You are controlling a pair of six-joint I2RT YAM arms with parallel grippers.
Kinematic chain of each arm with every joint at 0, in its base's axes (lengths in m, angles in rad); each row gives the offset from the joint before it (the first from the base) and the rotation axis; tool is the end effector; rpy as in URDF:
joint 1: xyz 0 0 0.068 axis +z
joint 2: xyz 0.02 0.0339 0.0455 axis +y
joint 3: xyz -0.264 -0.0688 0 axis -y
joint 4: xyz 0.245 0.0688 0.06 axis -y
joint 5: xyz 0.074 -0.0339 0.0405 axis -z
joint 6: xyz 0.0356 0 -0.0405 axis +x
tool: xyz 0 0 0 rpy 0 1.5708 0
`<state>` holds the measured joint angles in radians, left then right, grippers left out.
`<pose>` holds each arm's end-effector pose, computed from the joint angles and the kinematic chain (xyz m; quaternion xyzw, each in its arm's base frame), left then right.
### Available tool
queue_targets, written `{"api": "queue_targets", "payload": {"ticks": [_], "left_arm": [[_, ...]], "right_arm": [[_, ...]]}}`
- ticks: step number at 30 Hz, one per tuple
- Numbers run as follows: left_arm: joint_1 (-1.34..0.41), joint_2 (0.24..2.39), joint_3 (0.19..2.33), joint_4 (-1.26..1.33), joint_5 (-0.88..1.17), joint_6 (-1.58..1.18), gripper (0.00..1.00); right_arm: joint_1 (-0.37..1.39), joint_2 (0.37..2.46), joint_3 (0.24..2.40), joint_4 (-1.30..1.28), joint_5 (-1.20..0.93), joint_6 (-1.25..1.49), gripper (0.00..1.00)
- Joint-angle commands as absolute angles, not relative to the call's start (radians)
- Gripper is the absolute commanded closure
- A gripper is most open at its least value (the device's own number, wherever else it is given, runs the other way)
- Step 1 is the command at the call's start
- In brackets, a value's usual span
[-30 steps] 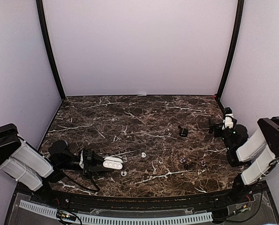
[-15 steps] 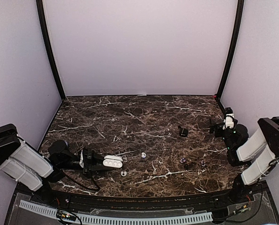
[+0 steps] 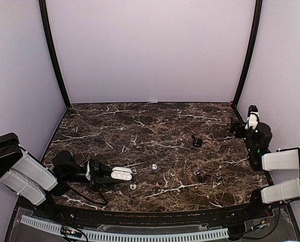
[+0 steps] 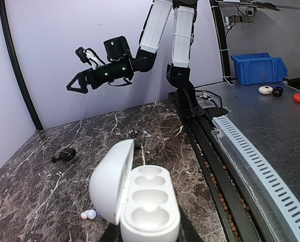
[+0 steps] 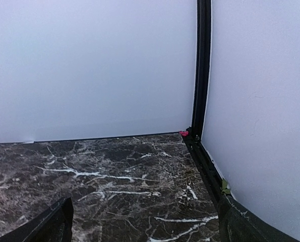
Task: Insert the wireless bluetooth earbuds into the charging case
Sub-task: Pick up the left earbud from the center of the board.
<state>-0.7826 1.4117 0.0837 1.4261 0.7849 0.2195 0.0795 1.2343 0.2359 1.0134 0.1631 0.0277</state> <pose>0.1198 -0.1547 0.1605 0.5466 0.4081 -0.4369 0.5863 0.2248 0.0121 0.1909 0.0399 0.7007 -0.0190 0.7121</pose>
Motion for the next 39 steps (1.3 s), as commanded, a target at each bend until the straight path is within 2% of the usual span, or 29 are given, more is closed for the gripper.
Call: {"api": "queue_targets", "payload": {"ticks": [1,3,6,8,10,20,33,39], "left_arm": [[-0.776,1.408,0.102,1.423,0.788,0.225,1.0],[-0.776,1.406,0.106,1.405,0.781,0.231,1.0],[-0.776,1.395,0.104,1.402,0.786,0.227,1.0],[-0.776,1.383,0.099,1.395,0.772,0.236,1.0],[-0.776,1.379,0.099,1.388,0.76,0.237,1.0],[-0.776,1.366,0.106,1.362,0.769,0.231,1.0],[-0.773,1.335,0.102,1.324,0.722,0.24,1.0],[-0.772,1.316,0.096,1.308,0.709,0.244,1.0]], "right_arm": [[0.083,1.077,0.383,0.459,0.123,0.226,0.01],[0.081,1.018,0.413,0.311,0.012,0.288,0.01],[0.077,0.984,0.396,0.223,-0.126,0.445,0.01],[0.083,0.999,0.394,0.195,-0.255,0.472,0.05],[0.108,1.023,0.401,0.149,-0.297,0.497,0.11],[0.385,1.12,0.431,0.095,-0.251,0.537,0.29],[0.794,1.547,0.748,0.058,-0.136,0.502,0.43],[0.893,1.72,0.894,0.008,-0.084,0.49,0.47]]}}
